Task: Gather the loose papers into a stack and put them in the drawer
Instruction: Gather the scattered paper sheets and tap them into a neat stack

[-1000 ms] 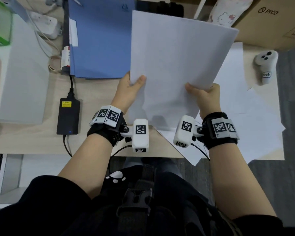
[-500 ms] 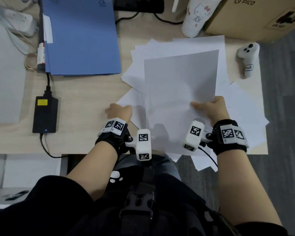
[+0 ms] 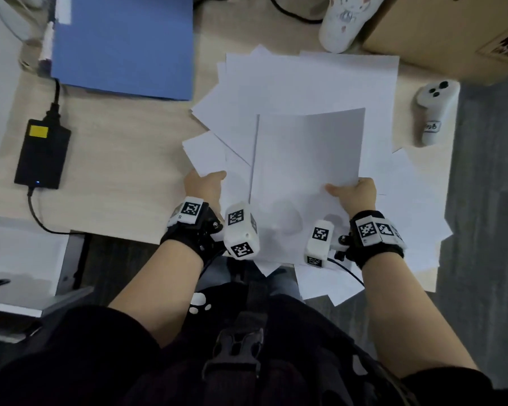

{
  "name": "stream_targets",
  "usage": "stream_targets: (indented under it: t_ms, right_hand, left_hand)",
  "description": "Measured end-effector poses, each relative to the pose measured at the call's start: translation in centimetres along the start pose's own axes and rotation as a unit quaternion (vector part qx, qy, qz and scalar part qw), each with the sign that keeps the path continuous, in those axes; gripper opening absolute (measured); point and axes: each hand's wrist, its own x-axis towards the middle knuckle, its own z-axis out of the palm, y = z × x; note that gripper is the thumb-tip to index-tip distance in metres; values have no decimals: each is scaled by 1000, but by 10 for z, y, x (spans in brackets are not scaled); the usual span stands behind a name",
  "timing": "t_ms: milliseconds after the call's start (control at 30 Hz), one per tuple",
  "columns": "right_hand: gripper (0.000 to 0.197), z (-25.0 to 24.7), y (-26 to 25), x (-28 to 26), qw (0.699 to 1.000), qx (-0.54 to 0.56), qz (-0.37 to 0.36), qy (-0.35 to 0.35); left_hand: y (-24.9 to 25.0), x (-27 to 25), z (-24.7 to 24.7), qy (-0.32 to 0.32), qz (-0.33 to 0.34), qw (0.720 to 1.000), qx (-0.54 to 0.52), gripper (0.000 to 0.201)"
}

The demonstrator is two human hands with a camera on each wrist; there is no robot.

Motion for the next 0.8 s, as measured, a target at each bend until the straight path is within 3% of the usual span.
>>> stream_targets:
  t_ms: [233, 467, 700, 800]
  right_hand:
    - [36, 2, 2, 9, 1000, -1, -9, 1]
    - [36, 1, 4, 14, 999, 39, 4, -13]
    - [33, 1, -6, 15, 999, 40, 14, -13]
    - [31, 5, -9, 14, 999, 49, 9, -8]
  left_hand:
    - [1, -5, 19, -32, 27, 999, -30, 30]
    - [8, 9, 13, 2, 31, 999, -8, 30]
    - [17, 28, -26, 124, 146, 977, 97, 32]
    - [23, 38, -31, 153, 186, 964, 113, 53]
